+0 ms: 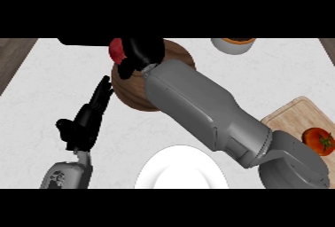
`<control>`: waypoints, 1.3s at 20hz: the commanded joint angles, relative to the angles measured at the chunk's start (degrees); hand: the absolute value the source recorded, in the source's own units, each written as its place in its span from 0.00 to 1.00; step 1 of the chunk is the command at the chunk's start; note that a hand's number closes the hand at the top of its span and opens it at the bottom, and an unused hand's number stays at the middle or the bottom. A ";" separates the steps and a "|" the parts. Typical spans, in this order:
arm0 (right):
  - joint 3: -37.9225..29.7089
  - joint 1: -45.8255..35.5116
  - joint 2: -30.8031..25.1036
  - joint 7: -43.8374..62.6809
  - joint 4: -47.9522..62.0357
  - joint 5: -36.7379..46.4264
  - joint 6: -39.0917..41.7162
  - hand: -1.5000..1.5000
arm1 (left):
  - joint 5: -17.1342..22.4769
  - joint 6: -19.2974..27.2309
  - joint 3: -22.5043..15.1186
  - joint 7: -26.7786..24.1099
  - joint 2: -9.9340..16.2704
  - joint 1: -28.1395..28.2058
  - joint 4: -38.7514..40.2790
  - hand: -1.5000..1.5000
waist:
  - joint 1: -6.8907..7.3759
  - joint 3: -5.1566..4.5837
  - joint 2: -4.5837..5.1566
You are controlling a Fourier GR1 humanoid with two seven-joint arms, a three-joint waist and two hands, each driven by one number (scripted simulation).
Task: Pick the pear from the plate and place it in the bowl
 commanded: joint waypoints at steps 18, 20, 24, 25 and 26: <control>-17.64 8.81 0.03 -35.49 14.62 -15.72 8.50 0.00 | -1.08 1.43 -1.49 0.89 -2.03 -1.05 -0.59 0.50 | 0.96 0.15 0.31; -19.28 9.51 0.04 -38.40 13.33 -16.96 4.70 0.00 | -0.82 0.63 -0.63 -1.67 -1.28 0.61 2.08 0.50 | 0.82 0.11 0.32; -22.53 7.54 0.04 -39.69 12.79 -19.27 2.08 0.00 | 0.09 -0.48 0.61 -1.36 -0.37 -1.66 3.59 0.50 | -0.02 0.07 -0.01; -25.23 8.90 -0.75 -41.03 11.26 -20.87 3.87 0.00 | -0.65 0.36 0.96 -0.76 0.49 -0.04 1.03 0.50 | -0.86 0.11 -0.36; -25.64 6.56 0.03 -38.04 12.55 -21.83 3.77 0.00 | 1.12 -0.81 1.86 1.02 0.61 -2.18 1.51 0.50 | -0.31 0.08 -0.20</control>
